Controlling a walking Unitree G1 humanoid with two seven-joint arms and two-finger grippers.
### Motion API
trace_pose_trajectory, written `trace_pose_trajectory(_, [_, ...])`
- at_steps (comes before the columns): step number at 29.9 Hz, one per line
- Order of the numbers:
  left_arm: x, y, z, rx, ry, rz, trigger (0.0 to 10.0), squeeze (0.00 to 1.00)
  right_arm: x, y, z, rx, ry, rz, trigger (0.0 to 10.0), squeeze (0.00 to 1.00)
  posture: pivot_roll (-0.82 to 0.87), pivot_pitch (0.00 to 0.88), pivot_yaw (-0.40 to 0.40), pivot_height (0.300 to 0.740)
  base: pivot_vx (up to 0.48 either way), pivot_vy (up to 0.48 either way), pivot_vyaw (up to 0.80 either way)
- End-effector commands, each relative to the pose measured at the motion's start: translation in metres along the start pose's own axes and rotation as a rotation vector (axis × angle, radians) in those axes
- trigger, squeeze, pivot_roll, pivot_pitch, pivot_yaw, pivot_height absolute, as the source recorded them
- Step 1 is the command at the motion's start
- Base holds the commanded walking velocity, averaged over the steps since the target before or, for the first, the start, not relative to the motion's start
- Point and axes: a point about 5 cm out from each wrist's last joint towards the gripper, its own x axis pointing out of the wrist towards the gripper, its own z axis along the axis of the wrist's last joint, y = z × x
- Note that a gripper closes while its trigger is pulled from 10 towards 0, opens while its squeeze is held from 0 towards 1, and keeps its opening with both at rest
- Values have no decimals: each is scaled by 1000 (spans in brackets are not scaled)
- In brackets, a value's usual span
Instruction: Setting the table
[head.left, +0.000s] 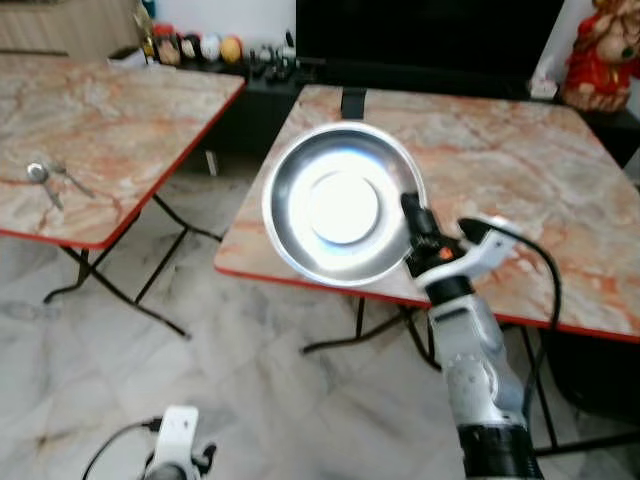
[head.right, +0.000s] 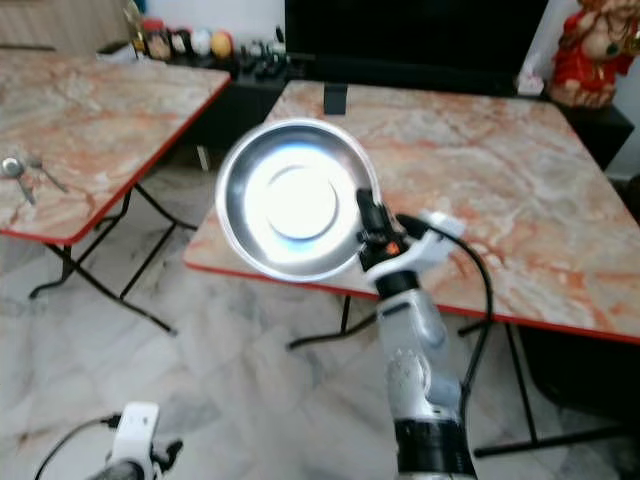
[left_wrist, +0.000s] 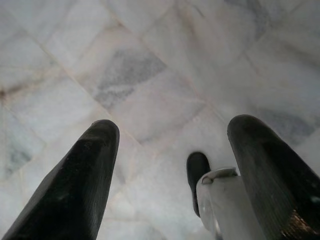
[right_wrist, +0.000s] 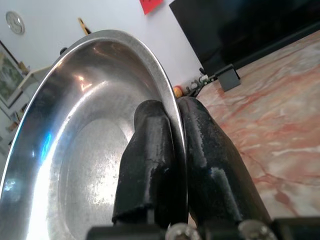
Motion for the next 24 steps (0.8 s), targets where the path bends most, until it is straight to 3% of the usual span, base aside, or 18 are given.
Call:
trace_pose_trajectory(1, [-1,4,-5,-3,22,5,10000,0,5,8,1,2,-9,25,10000,0,16,0,-33,731,0,0,0])
trace_pose_trajectory(16, [-2,5,-7,-32,25,7,10000,0,5,0,4,-10,-27,-40,10000,0,18,0,-37,731,0,0,0])
trace_pose_trajectory(18, [-2,4,-9,-38,30,6,10000,0,6,-11,7,-33,-32,-118,10000,0,18,0,-37,731,0,0,-681])
trace_pose_trajectory(24, [-2,5,-9,-35,34,2,10000,0,3,-15,13,-72,-44,-136,10000,0,12,0,-35,731,0,0,-678])
